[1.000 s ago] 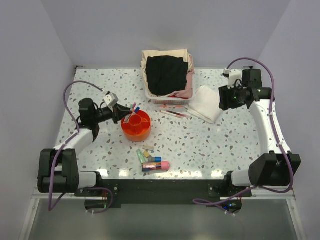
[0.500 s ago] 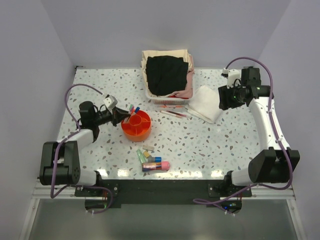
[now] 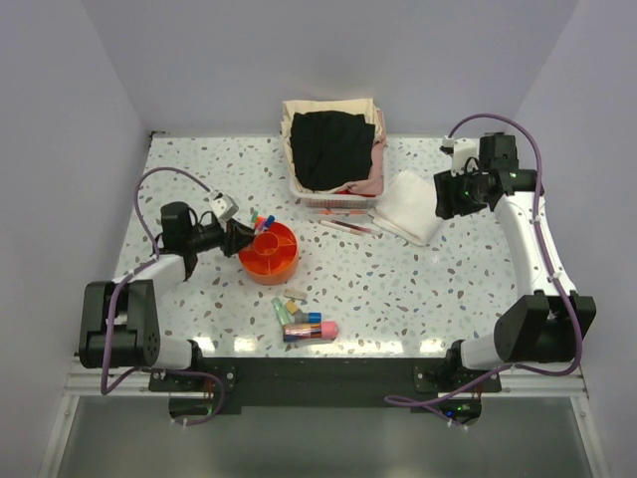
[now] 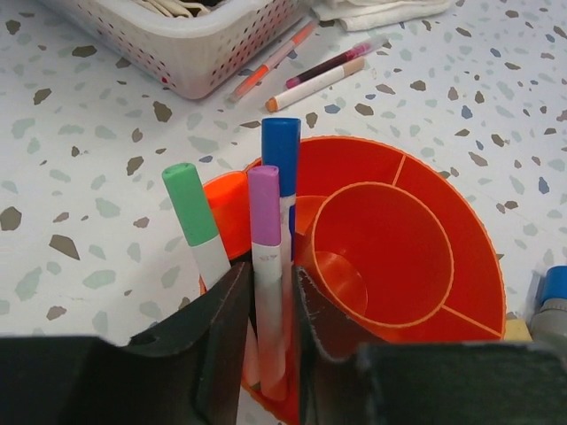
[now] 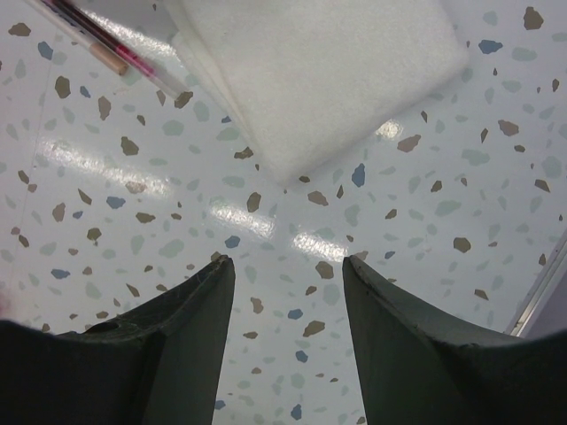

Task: Sort the stationery into containers
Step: Place the pen in the storage box, then pick up the pen from the center of the board.

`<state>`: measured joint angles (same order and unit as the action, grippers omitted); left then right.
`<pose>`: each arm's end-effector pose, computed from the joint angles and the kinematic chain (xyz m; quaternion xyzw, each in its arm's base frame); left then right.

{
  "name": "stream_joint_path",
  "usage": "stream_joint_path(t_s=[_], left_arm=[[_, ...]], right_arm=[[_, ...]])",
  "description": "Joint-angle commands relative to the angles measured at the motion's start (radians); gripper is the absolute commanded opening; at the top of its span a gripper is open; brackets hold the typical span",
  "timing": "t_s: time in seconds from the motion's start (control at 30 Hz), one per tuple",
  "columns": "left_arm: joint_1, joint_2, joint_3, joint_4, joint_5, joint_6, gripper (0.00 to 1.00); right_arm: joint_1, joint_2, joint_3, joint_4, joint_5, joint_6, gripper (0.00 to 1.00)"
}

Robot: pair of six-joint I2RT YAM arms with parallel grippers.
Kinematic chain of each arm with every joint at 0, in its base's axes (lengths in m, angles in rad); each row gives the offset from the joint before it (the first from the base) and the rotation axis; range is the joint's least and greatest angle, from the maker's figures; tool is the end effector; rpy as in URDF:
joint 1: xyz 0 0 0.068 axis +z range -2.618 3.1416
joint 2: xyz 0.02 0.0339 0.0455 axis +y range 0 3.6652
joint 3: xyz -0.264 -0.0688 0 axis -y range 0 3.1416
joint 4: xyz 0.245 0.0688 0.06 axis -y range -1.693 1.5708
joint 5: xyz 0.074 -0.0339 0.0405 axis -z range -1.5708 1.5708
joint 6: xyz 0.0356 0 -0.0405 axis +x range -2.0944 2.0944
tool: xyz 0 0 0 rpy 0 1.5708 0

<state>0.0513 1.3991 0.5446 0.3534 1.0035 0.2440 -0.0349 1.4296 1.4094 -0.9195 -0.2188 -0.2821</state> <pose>0.2639 -0.0165 0.1835 0.3166 0.7272 -0.3435 0.5029 0.2933 -0.0025 0.3421 -0.1501 0.9336 0.0538 0.3210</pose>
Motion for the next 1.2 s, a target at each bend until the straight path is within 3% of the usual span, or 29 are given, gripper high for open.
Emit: stream_joint_path(t_s=[0.0, 0.23, 0.33, 0.4, 0.43, 0.53, 0.63, 0.73, 0.87, 1.0, 1.17], left_arm=[[0.009, -0.069, 0.077, -0.001, 0.006, 0.018, 0.34], [0.004, -0.066, 0.303, 0.131, 0.119, -0.201, 0.43], [-0.03, -0.042, 0.406, 0.139, 0.13, -0.209, 0.46], [-0.106, -0.002, 0.478, -0.037, 0.138, -0.107, 0.48], [-0.138, 0.018, 0.571, -0.268, 0.133, 0.087, 0.48], [-0.286, 0.118, 0.761, -0.72, 0.068, 0.469, 0.52], [-0.415, 0.239, 0.937, -1.012, -0.029, 0.7, 0.55], [-0.527, 0.343, 1.06, -1.16, -0.144, 0.816, 0.6], [-0.638, 0.44, 1.129, -1.212, -0.282, 0.885, 0.59], [-0.685, 0.581, 1.245, -1.301, -0.393, 0.962, 0.57], [-0.702, 0.722, 1.321, -1.301, -0.477, 0.991, 0.54]], right_arm=[[-0.005, -0.024, -0.01, 0.031, -0.001, 0.001, 0.56], [-0.005, -0.046, -0.05, 0.059, -0.013, 0.014, 0.56], [-0.003, -0.058, -0.064, 0.071, -0.017, 0.017, 0.56], [-0.003, -0.069, -0.082, 0.083, -0.019, 0.017, 0.56], [-0.005, -0.072, -0.089, 0.087, -0.025, 0.015, 0.56], [-0.005, -0.087, -0.102, 0.1, -0.027, 0.011, 0.57], [-0.005, -0.11, -0.102, 0.14, 0.022, 0.056, 0.58], [-0.008, -0.142, -0.101, 0.2, 0.056, 0.164, 0.63], [-0.01, -0.173, -0.095, 0.217, 0.004, 0.227, 0.64], [-0.008, -0.204, -0.105, 0.208, -0.013, 0.187, 0.66], [-0.008, -0.235, -0.154, 0.182, -0.028, 0.081, 0.7]])
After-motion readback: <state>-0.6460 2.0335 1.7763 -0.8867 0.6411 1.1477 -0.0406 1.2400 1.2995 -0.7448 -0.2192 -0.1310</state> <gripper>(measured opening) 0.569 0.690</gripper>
